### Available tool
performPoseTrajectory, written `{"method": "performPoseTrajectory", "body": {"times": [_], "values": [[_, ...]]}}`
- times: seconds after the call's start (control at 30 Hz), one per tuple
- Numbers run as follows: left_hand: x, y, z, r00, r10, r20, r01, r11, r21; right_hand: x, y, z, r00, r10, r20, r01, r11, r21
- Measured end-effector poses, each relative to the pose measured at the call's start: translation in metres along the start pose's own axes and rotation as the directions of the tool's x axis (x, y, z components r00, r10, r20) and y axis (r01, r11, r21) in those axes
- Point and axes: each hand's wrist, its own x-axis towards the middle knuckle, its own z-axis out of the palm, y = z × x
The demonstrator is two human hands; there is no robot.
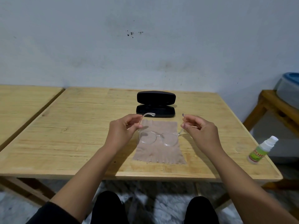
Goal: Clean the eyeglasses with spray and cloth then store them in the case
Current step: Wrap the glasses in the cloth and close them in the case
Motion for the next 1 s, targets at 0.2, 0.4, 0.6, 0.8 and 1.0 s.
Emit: {"method": "performPoseTrajectory", "body": {"times": [0.2, 0.4, 0.6, 0.8, 1.0], "values": [[-0.036, -0.002, -0.027, 0.991, -0.082, 0.104, 0.073, 0.993, 0.091, -0.034, 0.0, -0.018, 0.99, 0.079, 0.12, -0.073, 0.996, -0.049], [-0.058, -0.013, -0.025, 0.918, 0.077, 0.388, -0.195, 0.942, 0.273, -0.041, 0.014, -0.024, 0.87, 0.081, 0.486, 0.167, 0.88, -0.444], [-0.054, -0.021, -0.013, 0.933, 0.18, 0.311, -0.275, 0.915, 0.295, -0.037, 0.015, -0.016, 0.865, 0.007, 0.501, 0.268, 0.839, -0.473], [-0.044, -0.013, -0.006, 0.982, 0.157, 0.101, -0.181, 0.933, 0.31, -0.031, 0.013, -0.01, 0.94, 0.112, 0.321, -0.028, 0.966, -0.255], [-0.03, 0.003, 0.016, 0.987, -0.014, -0.162, 0.062, 0.955, 0.292, -0.021, 0.008, 0.009, 0.921, 0.383, 0.066, -0.386, 0.885, 0.259]]}}
